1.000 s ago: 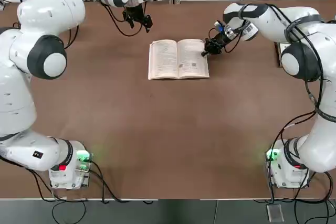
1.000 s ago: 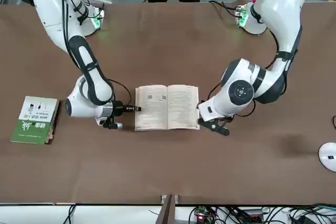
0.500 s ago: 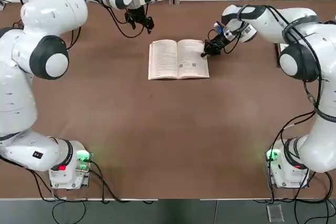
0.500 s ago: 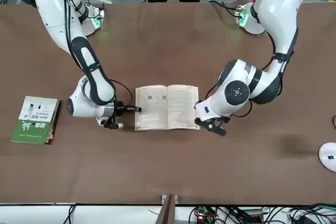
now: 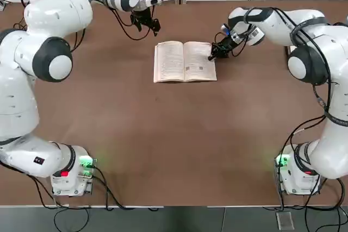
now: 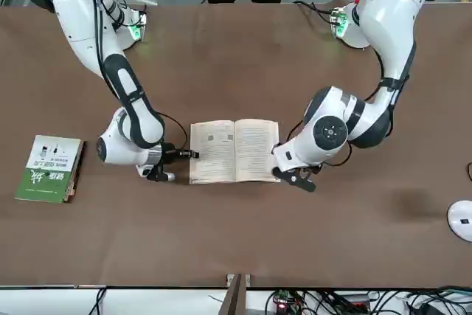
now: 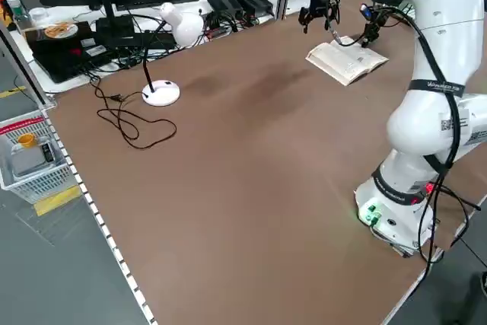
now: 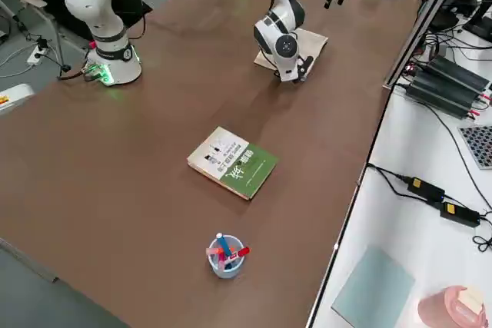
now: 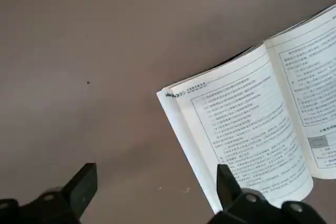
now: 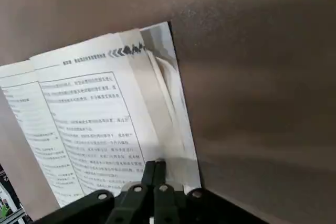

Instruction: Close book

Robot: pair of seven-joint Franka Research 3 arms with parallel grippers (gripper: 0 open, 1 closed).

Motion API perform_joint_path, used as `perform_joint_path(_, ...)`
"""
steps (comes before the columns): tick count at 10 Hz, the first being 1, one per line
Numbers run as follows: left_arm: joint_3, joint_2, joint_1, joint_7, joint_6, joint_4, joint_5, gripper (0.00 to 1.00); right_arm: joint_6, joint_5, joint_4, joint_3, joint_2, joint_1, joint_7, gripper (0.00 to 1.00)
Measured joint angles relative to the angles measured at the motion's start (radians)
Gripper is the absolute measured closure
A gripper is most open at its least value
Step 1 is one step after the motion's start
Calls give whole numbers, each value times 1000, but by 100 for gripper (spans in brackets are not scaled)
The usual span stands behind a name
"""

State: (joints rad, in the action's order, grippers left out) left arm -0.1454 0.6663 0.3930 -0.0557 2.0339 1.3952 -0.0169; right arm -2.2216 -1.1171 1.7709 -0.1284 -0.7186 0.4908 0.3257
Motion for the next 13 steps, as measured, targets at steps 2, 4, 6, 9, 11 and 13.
perform_joint_path(2,-1,4,9,0,17,0,0,0,0,0,0,0,0,0,1,99)
perform_joint_path(4,-2,10,20,2,26,0,0,0,-1,0,0,0,0,0,1,99)
perform_joint_path(6,-3,14,37,4,38,0,0,0,-4,0,1,0,0,1,1,99)
perform_joint_path(9,-3,16,65,33,59,0,0,0,-5,0,1,0,0,2,1,99)
perform_joint_path(11,-3,21,75,110,81,0,0,0,-6,0,1,0,0,2,2,99)
perform_joint_path(13,-1,37,74,248,137,0,0,0,-6,0,1,0,0,2,2,99)
